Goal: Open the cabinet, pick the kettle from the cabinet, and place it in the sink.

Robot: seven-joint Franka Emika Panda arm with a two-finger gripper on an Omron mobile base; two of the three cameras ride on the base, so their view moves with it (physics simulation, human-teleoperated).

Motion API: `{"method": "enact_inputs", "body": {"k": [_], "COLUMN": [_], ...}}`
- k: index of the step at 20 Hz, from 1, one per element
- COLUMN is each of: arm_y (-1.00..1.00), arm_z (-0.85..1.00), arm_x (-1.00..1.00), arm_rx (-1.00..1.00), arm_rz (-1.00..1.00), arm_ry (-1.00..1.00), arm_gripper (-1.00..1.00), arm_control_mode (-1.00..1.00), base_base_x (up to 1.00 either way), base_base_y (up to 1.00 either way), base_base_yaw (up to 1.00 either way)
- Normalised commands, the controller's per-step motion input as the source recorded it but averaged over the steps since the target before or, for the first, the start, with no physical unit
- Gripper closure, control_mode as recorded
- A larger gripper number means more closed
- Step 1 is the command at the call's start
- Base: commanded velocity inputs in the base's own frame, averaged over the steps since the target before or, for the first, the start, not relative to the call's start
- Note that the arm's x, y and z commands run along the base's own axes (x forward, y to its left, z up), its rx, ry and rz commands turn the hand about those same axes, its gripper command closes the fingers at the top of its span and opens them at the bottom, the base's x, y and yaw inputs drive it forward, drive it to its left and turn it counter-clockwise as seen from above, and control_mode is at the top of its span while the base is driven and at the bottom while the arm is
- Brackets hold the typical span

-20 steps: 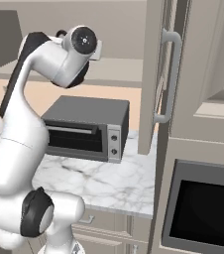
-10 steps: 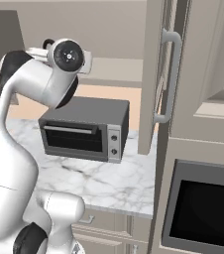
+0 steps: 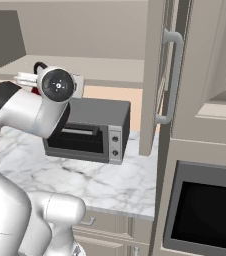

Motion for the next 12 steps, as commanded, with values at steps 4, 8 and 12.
{"method": "enact_inputs", "body": {"k": [4, 8, 12], "arm_y": [0.07, 0.06, 0.04], "arm_z": [-0.55, -0.5, -0.55], "arm_x": [-0.19, -0.06, -0.04], "arm_rx": [0.0, 0.0, 0.0], "arm_rz": [0.0, 0.01, 0.03], "arm_ry": [0.11, 0.09, 0.03], "arm_gripper": [1.0, 1.0, 1.0], "arm_control_mode": [-1.0, -1.0, -1.0], "base_base_x": [0.0, 0.0, 0.0], "base_base_y": [0.0, 0.0, 0.0], "base_base_yaw": [0.0, 0.0, 0.0]}}
